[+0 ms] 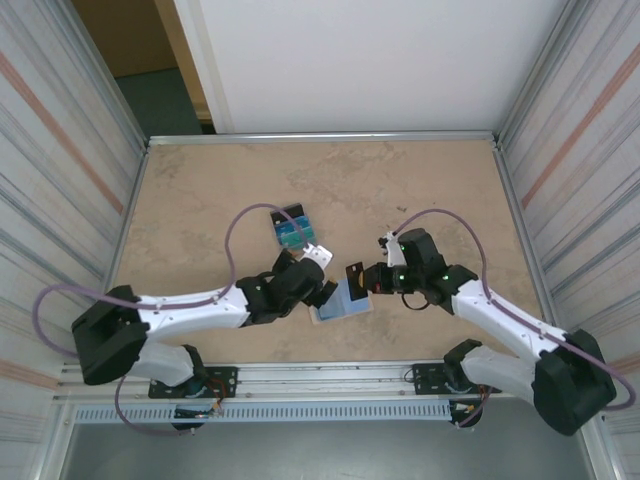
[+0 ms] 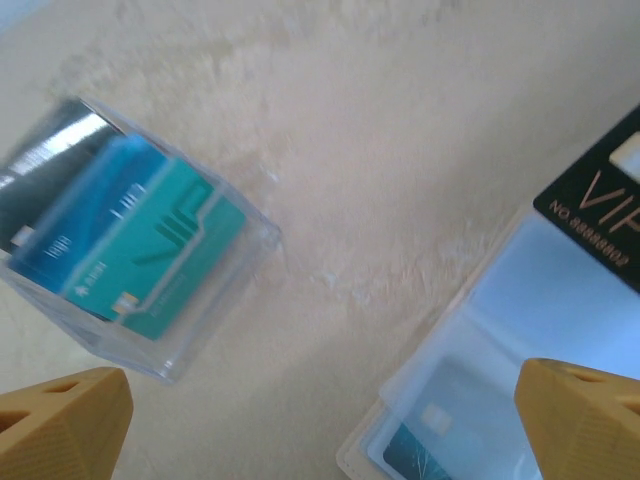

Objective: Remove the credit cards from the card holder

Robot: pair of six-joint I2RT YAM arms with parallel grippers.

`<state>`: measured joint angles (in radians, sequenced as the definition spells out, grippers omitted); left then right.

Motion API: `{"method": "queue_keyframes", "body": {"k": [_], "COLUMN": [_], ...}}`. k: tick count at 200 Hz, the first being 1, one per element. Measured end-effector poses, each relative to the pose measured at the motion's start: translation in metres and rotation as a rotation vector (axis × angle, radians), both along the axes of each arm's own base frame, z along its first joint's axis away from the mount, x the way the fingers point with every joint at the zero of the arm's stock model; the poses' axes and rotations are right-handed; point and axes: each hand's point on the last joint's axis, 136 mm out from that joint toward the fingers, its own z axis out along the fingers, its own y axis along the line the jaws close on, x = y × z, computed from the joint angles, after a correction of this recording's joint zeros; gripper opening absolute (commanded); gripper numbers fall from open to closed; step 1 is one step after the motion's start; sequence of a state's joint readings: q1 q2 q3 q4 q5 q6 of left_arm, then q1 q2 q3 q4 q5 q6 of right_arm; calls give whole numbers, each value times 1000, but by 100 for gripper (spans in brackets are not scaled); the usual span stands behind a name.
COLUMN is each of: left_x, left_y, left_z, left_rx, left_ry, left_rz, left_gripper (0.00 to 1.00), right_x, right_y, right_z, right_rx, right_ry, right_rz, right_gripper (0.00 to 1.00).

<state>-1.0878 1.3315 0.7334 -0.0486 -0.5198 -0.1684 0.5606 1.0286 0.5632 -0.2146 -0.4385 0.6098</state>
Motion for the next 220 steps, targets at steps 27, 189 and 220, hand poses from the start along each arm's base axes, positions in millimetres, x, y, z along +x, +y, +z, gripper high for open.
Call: {"method": "queue_keyframes", "body": {"k": [27,189,220], "left_x": [2,-47,-53], "left_y": [6,-4,-8], "left_z": [36,105,94], "left_rx": [-109,-167,-121], "left_ry": [-43,42,88], "left_rz": [17,-725,-787], "left_gripper": [99,79,63], "right_x": [-2,-27,-28], "right_y": [0,63,66], "right_z": [30,91,95], "right_rx": [46,-48,-58], "right_ry": [-115,-436,-458], "right_rz": [26,492,533], "right_gripper": [0,0,0]}}
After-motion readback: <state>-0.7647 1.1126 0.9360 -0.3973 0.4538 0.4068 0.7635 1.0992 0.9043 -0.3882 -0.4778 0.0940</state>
